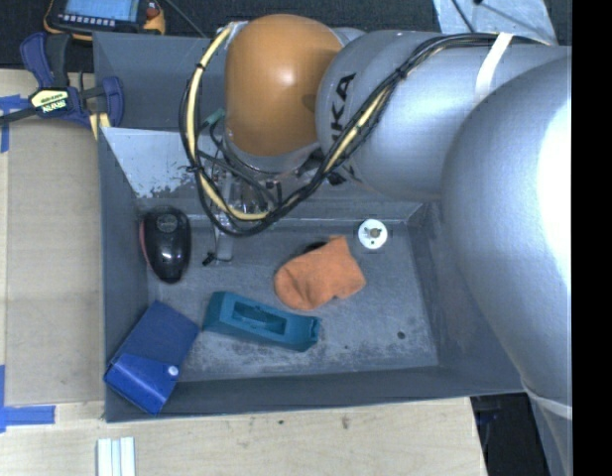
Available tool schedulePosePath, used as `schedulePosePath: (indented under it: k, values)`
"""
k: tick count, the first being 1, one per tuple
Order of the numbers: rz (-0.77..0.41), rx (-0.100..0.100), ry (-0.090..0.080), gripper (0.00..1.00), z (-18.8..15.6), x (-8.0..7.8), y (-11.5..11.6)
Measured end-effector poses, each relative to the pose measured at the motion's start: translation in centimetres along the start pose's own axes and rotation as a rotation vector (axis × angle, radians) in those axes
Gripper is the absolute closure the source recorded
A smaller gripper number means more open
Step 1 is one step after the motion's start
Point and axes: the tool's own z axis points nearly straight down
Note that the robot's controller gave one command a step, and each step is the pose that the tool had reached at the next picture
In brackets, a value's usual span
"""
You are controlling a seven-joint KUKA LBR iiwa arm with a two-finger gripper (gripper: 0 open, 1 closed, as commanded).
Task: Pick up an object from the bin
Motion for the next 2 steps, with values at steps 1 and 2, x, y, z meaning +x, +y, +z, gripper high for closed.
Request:
schedulePosePath:
  k: [1,2]
  values:
    - [0.003,-0.001,-0.007,0.00,-0.5,-0.1,-0.1]
    - [0.086,-0.004,-0.008,0.00,-0.3,0.6,-2.1]
